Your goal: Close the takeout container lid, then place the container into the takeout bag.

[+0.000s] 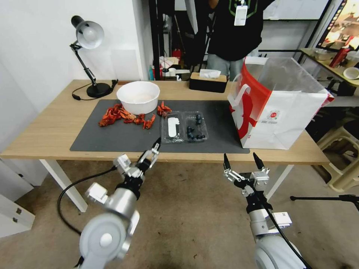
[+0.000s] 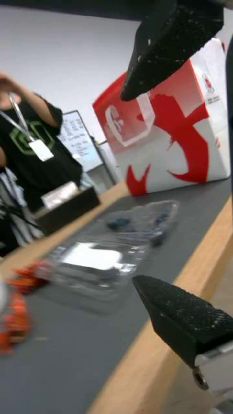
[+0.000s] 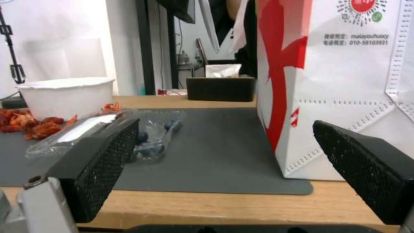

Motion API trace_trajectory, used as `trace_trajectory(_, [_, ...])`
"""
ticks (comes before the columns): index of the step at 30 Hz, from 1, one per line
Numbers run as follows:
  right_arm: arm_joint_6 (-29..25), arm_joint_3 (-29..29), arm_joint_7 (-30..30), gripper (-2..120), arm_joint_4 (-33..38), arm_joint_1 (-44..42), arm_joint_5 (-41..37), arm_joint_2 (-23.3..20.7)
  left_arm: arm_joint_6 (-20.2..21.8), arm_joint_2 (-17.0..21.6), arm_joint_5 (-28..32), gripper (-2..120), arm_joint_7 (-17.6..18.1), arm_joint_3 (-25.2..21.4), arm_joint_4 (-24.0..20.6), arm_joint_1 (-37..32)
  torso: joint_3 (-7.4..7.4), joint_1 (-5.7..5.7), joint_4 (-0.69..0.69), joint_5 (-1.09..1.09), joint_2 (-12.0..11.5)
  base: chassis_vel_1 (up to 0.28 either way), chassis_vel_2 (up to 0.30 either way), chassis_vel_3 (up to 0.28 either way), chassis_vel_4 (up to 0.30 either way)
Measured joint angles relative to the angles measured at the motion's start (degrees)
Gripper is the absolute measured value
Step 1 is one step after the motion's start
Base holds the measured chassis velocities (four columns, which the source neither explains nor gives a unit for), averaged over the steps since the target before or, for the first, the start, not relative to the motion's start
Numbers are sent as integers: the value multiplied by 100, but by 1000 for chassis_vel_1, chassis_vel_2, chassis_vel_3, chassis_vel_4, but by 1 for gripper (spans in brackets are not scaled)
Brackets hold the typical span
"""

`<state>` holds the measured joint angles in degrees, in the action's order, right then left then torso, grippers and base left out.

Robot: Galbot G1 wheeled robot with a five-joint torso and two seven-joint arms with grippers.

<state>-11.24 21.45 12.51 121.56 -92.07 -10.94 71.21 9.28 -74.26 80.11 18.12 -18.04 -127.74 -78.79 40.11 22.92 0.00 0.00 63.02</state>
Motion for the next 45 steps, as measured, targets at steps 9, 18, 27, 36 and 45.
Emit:
trace_trajectory(9, [11,142,12,100,-2,-84,15,39,107,-81,1183,100,616,92,649,716,0,0,0,0,0,0,0,0,0])
trace_trajectory(18, [12,218,28,100,-2,-137,33,75,114,-234,1407,100,988,243,954,1120,0,0,0,0,0,0,0,0,0])
trace_trajectory(27, [26,236,54,100,-23,-101,36,89,106,-433,1549,100,1242,283,1311,1602,0,0,0,0,0,0,0,0,0])
trace_trajectory(36, [83,284,94,100,-36,-19,3,67,96,-640,1577,100,1404,389,1646,1904,0,0,0,0,0,0,0,0,0])
trace_trajectory(45, [93,357,105,100,-19,-23,-14,60,62,-790,1496,100,1422,493,1885,2078,0,0,0,0,0,0,0,0,0])
